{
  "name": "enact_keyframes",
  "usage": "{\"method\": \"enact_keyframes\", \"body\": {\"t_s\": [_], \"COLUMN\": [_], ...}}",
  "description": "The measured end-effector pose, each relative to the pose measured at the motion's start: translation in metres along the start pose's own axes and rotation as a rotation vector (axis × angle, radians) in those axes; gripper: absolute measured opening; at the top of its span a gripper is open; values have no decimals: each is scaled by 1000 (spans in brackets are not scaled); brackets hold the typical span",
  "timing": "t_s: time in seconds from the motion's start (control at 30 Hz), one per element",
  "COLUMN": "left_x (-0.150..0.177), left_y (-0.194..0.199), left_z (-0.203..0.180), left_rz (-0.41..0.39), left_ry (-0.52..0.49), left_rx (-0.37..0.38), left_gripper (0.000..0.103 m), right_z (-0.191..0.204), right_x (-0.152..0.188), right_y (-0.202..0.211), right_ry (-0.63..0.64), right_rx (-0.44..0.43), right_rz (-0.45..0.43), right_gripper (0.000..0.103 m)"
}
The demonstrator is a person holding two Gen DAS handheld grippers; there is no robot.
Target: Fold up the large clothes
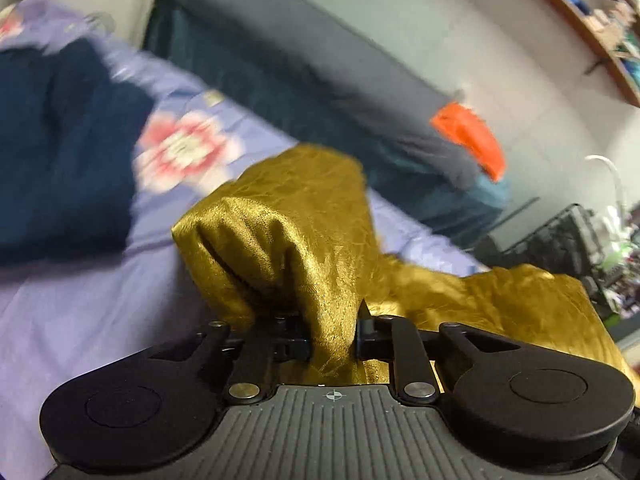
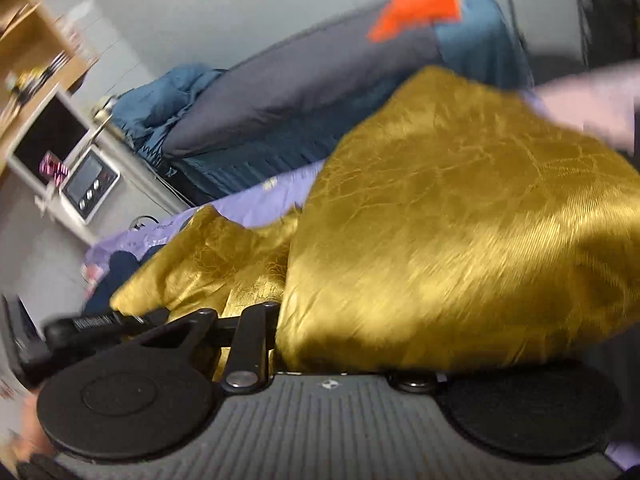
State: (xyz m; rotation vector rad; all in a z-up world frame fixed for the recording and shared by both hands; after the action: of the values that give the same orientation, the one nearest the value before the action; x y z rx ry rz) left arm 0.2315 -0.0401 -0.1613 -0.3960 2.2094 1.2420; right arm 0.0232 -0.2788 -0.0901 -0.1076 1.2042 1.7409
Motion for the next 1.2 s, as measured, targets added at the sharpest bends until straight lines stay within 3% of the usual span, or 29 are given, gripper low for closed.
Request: {"method": "enact_keyframes", "body": {"t_s": [0.27, 0.47, 0.53, 0.57, 0.6, 0.63, 0.7, 0.77, 0.83, 0.87, 0.93, 1.0, 1.1, 1.2], "left_x": [-43, -41, -23, -11, 5, 24, 64, 98, 123, 129, 128, 123, 118, 116], "left_y": [-15, -21, -27, -32, -42, -54, -84, -115, -145, -155, -170, -175, -179, -165], "left_z": [-124, -255, -286, -298, -308, -315, -318, -305, -283, -272, -249, -237, -234, -235], "left_rz": [-59, -87, -63, -49, -23, 19, 138, 260, 372, 406, 438, 436, 424, 390], "left_ry": [-128, -175, -178, -200, -240, -287, -355, -369, -349, -339, -327, -347, -355, -409], "left_rx": [256, 538, 613, 622, 615, 603, 549, 472, 362, 325, 278, 247, 239, 239], "left_gripper": [58, 60, 66, 78, 83, 97, 102, 103, 103, 103, 103, 103, 103, 103], "right_z": [-8, -55, -82, -99, -117, -141, -203, -264, -321, -342, -363, -366, -362, -349], "right_x": [-98, -137, -132, -125, -115, -103, -72, -34, 13, 35, 65, 69, 55, 49], "right_y": [93, 201, 237, 252, 264, 273, 275, 255, 230, 222, 219, 218, 211, 214], "right_ry": [88, 129, 113, 97, 61, 4, -210, -442, -671, -772, -954, -981, -927, -1013], "right_rx": [29, 193, 277, 314, 343, 369, 446, 523, 581, 554, 418, 381, 438, 509], "right_rz": [-308, -539, -610, -638, -663, -678, -664, -547, -444, -438, -548, -602, -557, -521], "right_gripper": [25, 25, 25, 27, 28, 29, 42, 43, 57, 63, 68, 75, 81, 83]}}
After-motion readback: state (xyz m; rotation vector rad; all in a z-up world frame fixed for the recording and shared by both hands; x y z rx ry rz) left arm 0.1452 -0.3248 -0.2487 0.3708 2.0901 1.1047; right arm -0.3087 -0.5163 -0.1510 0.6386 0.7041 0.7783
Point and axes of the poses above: each gripper's, at about its wrist camera, not at the fingertips, and y roughly against the way its jaws point, z to its left, x to its underside, the point moved 5 cm from there along -y, roughly the way its jaws point, and after that the axes turned 8 degrees about -y, right-handed, at the moved point
